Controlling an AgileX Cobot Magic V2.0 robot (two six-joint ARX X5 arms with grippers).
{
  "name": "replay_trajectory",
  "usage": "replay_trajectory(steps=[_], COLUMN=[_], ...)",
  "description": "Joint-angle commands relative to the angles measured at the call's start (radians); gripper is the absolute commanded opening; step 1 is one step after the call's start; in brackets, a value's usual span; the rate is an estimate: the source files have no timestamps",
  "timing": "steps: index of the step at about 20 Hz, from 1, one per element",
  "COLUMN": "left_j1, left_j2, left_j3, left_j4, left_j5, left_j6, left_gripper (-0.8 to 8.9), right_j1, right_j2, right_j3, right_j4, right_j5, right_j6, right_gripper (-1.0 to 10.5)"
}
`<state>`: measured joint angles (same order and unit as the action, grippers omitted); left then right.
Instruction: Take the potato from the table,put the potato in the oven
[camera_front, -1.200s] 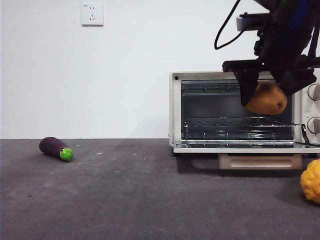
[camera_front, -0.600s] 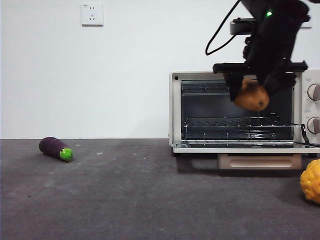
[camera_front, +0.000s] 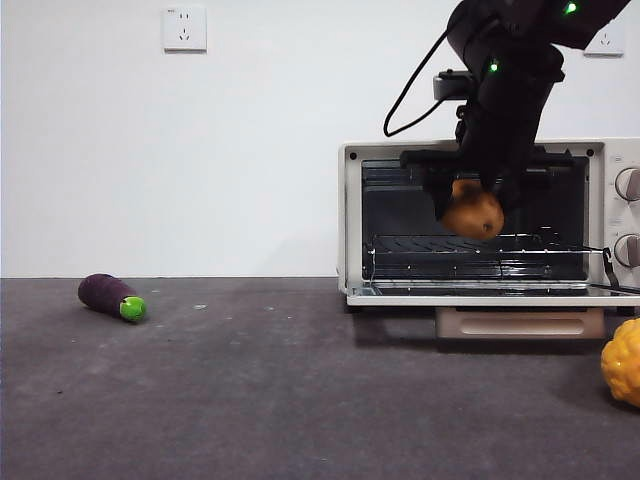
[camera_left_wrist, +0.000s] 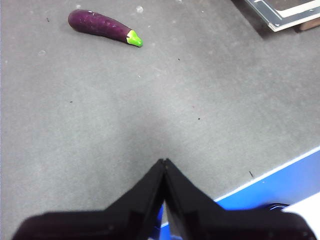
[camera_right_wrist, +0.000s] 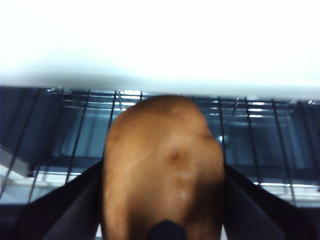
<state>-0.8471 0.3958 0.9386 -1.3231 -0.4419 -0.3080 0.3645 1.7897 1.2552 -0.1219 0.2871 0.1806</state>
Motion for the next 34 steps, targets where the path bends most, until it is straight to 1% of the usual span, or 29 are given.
replay_trajectory(steps=[1, 4, 7, 9, 15, 16, 19, 20, 21, 27, 30, 34], left_j1=[-0.001, -0.001, -0.001, -0.001, -0.001, -0.001, -0.001, -0.001, -0.001, -0.001, -0.001, -0.001], left_j2=[-0.004, -0.004, -0.004, -0.004, -0.004, -0.004, -0.004, -0.004, -0.004, -0.004, -0.004, -0.004], left_j3=[-0.008, -0.008, -0.008, -0.008, -0.008, -0.008, -0.008, -0.008, -0.008, -0.008, -0.008, -0.008], left_j4=[0.005, 0.005, 0.005, 0.005, 0.005, 0.005, 0.005, 0.005, 0.005, 0.005, 0.005, 0.005], left_j5=[-0.003, -0.003, -0.003, -0.003, -0.002, 0.0, 0.004, 0.004, 0.004, 0.004, 0.004, 0.004], left_j6=[-0.003, -0.003, -0.003, -0.003, -0.003, -0.003, -0.003, -0.003, -0.003, -0.003, -0.003, -0.003], left_gripper=[-0.05, -0.05, -0.05, -0.05, -0.05, -0.05, -0.05, -0.05, -0.05, -0.05, -0.05, -0.05], right_j1=[0.0, 0.0, 0.0, -0.001, -0.001, -0.001, -0.001, -0.001, -0.001, 0.002, 0.003, 0.01], right_j2=[0.022, 0.022, 0.022, 0.022, 0.022, 0.022, 0.022, 0.022, 0.022, 0.017, -0.006, -0.064], right_j3=[0.01, 0.01, 0.01, 0.01, 0.01, 0.01, 0.01, 0.01, 0.01, 0.01, 0.01, 0.01], right_j4=[0.01, 0.01, 0.01, 0.01, 0.011, 0.011, 0.01, 0.011, 0.011, 0.004, -0.034, -0.108], right_j5=[0.0, 0.001, 0.001, 0.001, 0.002, 0.003, 0.019, 0.019, 0.019, 0.02, 0.022, 0.062], right_j6=[0.029, 0.029, 0.037, 0.046, 0.064, 0.063, 0.064, 0.064, 0.064, 0.063, 0.063, 0.063], right_gripper=[1.7, 1.7, 2.6, 2.9, 3.0, 3.1, 4.8, 5.2, 5.4, 5.4, 5.4, 5.4])
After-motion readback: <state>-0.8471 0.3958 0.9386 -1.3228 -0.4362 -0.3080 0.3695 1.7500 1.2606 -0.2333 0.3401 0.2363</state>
